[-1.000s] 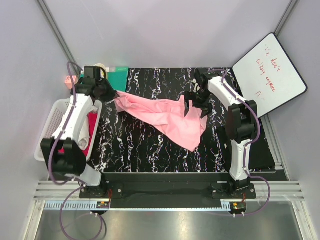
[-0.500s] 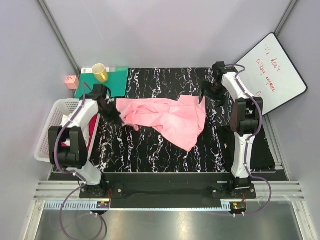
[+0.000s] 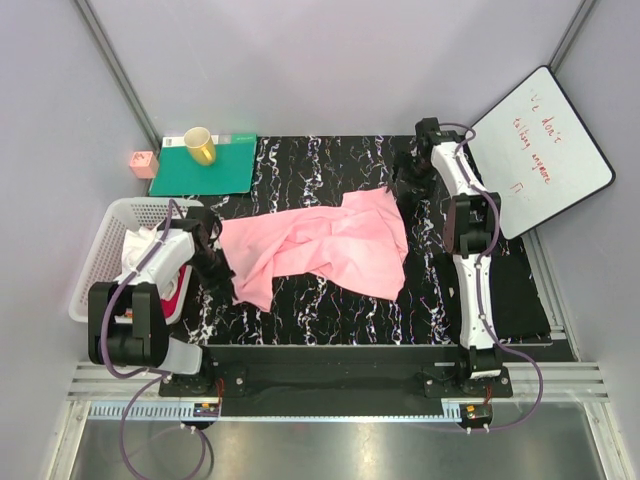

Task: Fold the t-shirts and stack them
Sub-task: Flatten out the tshirt

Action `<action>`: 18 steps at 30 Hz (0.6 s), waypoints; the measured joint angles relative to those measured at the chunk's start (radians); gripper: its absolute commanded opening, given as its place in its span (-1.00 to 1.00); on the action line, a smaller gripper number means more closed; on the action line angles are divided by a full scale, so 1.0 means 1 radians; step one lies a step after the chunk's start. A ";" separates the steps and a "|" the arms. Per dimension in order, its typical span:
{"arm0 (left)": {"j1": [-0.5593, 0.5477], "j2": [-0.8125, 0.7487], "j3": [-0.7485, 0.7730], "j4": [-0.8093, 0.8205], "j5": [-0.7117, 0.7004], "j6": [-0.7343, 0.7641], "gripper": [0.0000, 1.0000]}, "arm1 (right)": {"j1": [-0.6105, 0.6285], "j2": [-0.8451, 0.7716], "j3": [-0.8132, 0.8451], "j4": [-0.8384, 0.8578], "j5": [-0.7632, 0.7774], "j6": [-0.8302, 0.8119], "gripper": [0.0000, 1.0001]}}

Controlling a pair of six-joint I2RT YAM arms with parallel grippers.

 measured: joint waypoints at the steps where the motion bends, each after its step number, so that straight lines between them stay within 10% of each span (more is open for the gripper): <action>1: 0.000 -0.003 -0.001 -0.008 -0.008 0.005 -0.68 | 0.000 0.014 0.026 0.000 -0.007 0.002 0.76; 4: -0.001 -0.014 -0.001 -0.018 -0.024 0.021 0.30 | 0.000 0.051 0.088 0.007 -0.039 0.006 0.53; 7: -0.001 -0.020 0.001 -0.033 -0.040 0.035 0.73 | 0.000 0.082 0.129 0.026 -0.097 0.011 0.29; 10: -0.007 -0.031 0.023 -0.061 -0.060 0.044 0.84 | 0.003 0.097 0.131 0.052 -0.165 0.017 0.14; 14: -0.006 -0.054 0.068 -0.090 -0.105 0.043 0.93 | 0.022 0.113 0.129 0.078 -0.231 0.008 -1.00; 18: -0.007 -0.085 0.104 -0.100 -0.131 0.043 0.98 | 0.060 0.128 0.107 0.092 -0.293 0.011 -1.00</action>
